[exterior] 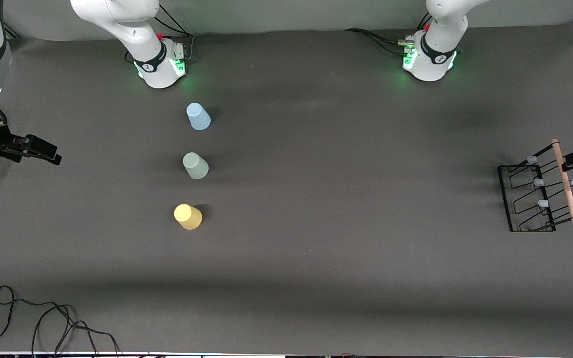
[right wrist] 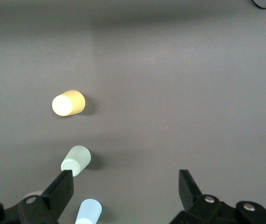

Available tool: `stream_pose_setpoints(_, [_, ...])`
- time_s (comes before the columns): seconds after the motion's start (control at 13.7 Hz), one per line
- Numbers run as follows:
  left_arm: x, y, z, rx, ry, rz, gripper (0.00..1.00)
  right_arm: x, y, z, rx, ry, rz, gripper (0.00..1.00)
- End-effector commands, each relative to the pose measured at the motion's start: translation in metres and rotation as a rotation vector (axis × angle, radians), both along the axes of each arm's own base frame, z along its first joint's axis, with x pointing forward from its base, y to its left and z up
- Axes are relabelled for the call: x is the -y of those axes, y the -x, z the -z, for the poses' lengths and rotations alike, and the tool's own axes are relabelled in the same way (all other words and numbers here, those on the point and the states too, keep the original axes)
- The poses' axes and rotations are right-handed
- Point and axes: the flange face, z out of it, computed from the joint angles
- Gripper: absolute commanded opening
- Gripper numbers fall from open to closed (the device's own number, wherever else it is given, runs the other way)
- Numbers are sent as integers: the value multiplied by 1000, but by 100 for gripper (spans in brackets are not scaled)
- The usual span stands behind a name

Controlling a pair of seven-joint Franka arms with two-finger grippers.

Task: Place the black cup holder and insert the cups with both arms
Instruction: 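Grasp the wooden handle of the rack with the left gripper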

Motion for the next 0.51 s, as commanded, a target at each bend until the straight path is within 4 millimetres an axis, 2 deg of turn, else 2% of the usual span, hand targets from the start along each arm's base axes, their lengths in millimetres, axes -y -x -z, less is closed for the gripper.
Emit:
stream_pose_setpoints(0.0, [4, -2, 17, 18, 1, -18, 99, 0, -1, -2, -9, 17, -16, 100])
stream_pose_setpoints(0.29, [4, -2, 29, 1, 14, -42, 92, 0, -1, -2, -9, 18, -21, 100])
stream_pose_setpoints(0.36, [3, -2, 34, -7, 18, -44, 85, 0, 0, 0, -15, 16, -22, 100])
stream_pose_setpoints(0.44, [3, -2, 35, -10, 19, -44, 67, 0, 0, -1, -18, 18, -22, 100])
